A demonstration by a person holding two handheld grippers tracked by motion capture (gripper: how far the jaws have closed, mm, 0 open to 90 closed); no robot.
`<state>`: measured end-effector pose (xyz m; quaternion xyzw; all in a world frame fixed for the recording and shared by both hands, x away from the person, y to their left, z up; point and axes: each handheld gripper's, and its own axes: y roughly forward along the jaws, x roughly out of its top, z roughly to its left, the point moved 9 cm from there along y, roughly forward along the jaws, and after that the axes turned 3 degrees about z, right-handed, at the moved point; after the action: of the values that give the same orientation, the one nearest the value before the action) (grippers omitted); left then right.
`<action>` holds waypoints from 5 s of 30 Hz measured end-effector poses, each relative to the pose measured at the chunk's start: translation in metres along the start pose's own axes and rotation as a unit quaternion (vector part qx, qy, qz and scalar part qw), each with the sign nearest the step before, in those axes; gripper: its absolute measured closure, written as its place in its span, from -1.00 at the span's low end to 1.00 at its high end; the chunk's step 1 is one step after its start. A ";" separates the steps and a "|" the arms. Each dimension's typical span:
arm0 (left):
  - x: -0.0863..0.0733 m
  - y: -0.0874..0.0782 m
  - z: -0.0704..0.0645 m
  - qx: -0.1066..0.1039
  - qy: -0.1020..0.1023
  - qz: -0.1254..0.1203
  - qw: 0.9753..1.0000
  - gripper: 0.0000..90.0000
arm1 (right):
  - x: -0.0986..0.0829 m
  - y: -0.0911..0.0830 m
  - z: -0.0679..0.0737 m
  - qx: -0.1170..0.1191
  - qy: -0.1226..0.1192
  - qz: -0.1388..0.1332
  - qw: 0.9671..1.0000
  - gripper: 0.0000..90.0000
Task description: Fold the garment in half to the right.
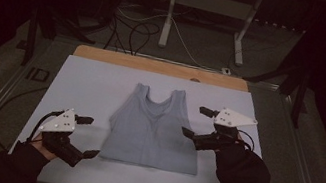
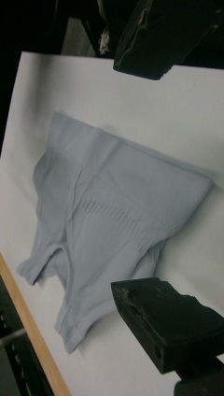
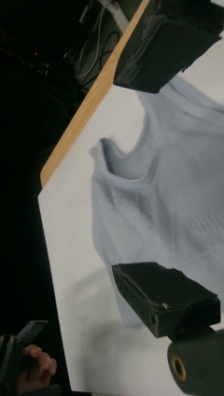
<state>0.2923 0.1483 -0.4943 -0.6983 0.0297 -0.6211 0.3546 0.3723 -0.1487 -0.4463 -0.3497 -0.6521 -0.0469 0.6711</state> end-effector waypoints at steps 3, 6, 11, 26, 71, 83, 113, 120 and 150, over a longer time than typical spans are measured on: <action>0.003 0.000 0.000 0.003 0.002 0.003 1.000 -0.99 | 0.005 0.008 -0.002 0.000 -0.006 0.004 1.000 -0.80; 0.004 0.001 -0.001 0.006 0.004 0.009 1.000 -0.99 | 0.011 0.016 -0.006 0.003 -0.008 0.004 1.000 -0.80; 0.007 0.002 0.002 0.018 0.000 0.013 1.000 -0.99 | 0.021 0.031 -0.009 0.013 -0.004 -0.001 1.000 -0.80; 0.012 0.009 0.003 0.047 -0.002 0.035 0.998 -0.99 | 0.034 0.083 -0.008 0.029 -0.017 0.020 0.999 -0.80; -0.048 0.069 -0.003 0.040 -0.051 0.137 0.989 -0.99 | 0.017 0.197 -0.033 0.031 0.019 0.105 0.994 -0.80; -0.068 0.076 0.001 0.034 -0.069 0.192 0.978 -0.54 | 0.010 0.212 -0.035 0.028 0.021 0.122 0.992 -0.76; -0.056 0.082 -0.006 0.024 -0.049 0.197 0.979 0.87 | 0.012 0.251 -0.045 0.028 0.036 0.155 0.987 -0.76; -0.047 0.079 -0.008 0.024 -0.044 0.168 0.985 0.89 | 0.017 0.261 -0.054 0.015 0.067 0.161 0.985 -0.76; -0.046 0.077 -0.010 0.016 -0.047 0.163 0.985 0.89 | -0.014 0.314 -0.064 -0.043 0.080 0.285 0.954 0.24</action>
<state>0.3038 0.1084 -0.5746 -0.7069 0.1170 -0.5218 0.4630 0.5869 0.0479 -0.5815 -0.5444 -0.4668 0.0906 0.6910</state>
